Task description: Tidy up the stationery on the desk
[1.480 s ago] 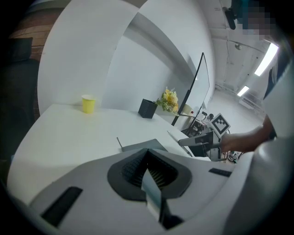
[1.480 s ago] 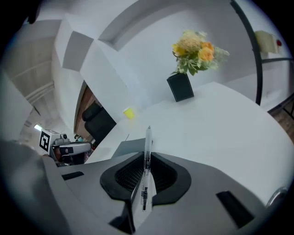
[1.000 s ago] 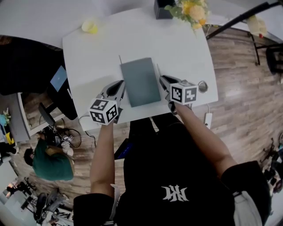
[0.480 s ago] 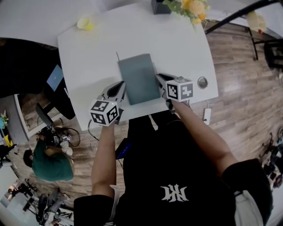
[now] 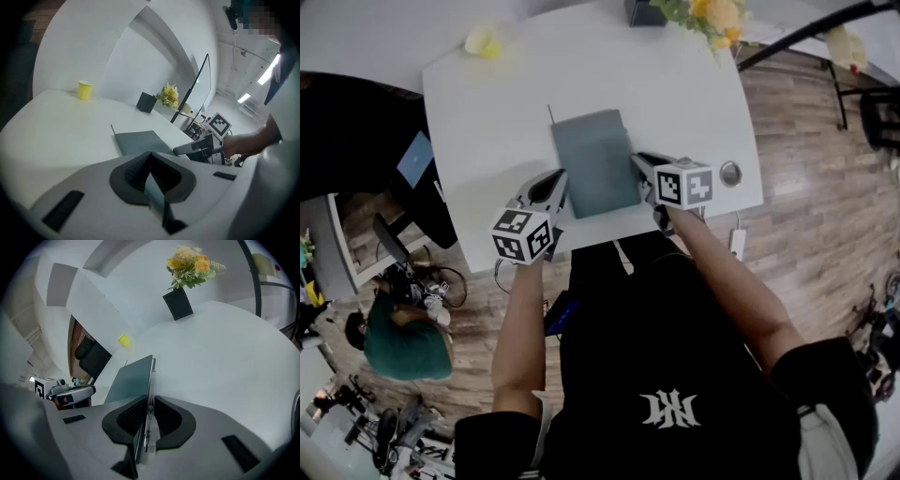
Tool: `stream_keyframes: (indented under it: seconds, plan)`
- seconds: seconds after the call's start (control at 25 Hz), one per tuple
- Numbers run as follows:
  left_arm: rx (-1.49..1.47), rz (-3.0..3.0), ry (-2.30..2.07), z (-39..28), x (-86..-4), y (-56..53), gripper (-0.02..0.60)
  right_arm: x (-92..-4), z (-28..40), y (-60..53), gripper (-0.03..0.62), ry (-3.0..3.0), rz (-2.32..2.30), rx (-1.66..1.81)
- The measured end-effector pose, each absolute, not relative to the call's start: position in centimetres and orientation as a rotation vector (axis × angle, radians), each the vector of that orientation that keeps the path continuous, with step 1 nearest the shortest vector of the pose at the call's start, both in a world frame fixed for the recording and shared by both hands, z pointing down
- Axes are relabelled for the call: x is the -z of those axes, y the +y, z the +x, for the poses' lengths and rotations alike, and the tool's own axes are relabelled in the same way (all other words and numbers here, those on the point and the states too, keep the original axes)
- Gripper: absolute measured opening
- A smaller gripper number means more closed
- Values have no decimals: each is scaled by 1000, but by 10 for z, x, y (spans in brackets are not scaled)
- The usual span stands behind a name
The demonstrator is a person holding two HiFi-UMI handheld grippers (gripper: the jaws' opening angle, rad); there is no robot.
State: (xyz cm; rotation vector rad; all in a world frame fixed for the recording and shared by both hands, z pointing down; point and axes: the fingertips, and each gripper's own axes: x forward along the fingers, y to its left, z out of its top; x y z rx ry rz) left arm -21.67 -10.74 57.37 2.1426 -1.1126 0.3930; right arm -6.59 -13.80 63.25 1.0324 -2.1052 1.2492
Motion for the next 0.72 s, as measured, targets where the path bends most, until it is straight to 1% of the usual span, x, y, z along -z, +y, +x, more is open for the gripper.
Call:
stream_keyframes:
  seconds: [0.48, 0.72]
  plan:
    - [-390, 2147, -1156, -223, -566, -106, 3, -620, -58, -145, 67, -2164, 1021, -1194]
    - [-337, 2189, -1213, -227, -533, -115, 3, -571, -60, -162, 67, -2288, 1010, -1051]
